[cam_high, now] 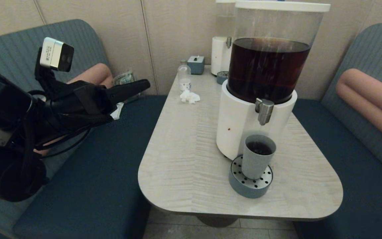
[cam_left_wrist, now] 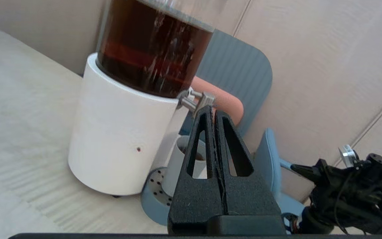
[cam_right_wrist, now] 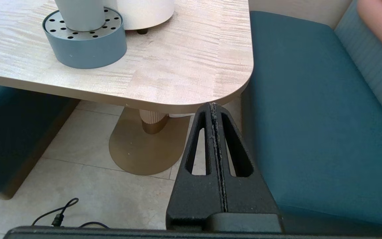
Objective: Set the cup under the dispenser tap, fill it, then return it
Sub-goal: Turn off the faucet
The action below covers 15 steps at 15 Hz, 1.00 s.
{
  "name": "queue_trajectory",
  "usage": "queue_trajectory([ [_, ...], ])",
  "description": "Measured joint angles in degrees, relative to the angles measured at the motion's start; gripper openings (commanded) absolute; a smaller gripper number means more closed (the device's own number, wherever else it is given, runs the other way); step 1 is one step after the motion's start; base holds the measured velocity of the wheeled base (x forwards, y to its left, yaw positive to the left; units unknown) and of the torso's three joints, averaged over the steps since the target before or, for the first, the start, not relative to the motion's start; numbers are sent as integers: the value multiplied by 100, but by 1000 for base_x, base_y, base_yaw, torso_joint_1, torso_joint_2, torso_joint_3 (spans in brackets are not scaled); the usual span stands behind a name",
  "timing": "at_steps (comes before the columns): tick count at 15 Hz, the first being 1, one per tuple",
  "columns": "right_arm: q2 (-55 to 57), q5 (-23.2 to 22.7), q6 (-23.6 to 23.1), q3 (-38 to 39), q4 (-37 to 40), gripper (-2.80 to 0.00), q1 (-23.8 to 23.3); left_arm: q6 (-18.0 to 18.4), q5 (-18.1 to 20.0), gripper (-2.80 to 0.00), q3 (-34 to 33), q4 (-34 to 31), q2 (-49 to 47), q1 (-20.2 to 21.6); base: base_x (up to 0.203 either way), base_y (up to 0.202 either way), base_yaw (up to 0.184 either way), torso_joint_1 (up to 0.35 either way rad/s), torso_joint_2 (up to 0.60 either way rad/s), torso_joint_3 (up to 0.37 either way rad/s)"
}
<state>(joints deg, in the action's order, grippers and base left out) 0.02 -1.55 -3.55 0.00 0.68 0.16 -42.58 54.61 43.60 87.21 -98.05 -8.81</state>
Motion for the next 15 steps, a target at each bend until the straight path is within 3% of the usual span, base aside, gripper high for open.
queue_trajectory([
  [13, 0, 1, -2, 0, 0, -280, 0, 6, 157, -280, -170, -2, 129, -56, 0, 0, 0, 0, 0, 0],
  [15, 0, -1, -2, 0, 0, -280, 0, 163, 181, -280, -98, -2, -6, -140, 0, 0, 0, 0, 0, 0],
])
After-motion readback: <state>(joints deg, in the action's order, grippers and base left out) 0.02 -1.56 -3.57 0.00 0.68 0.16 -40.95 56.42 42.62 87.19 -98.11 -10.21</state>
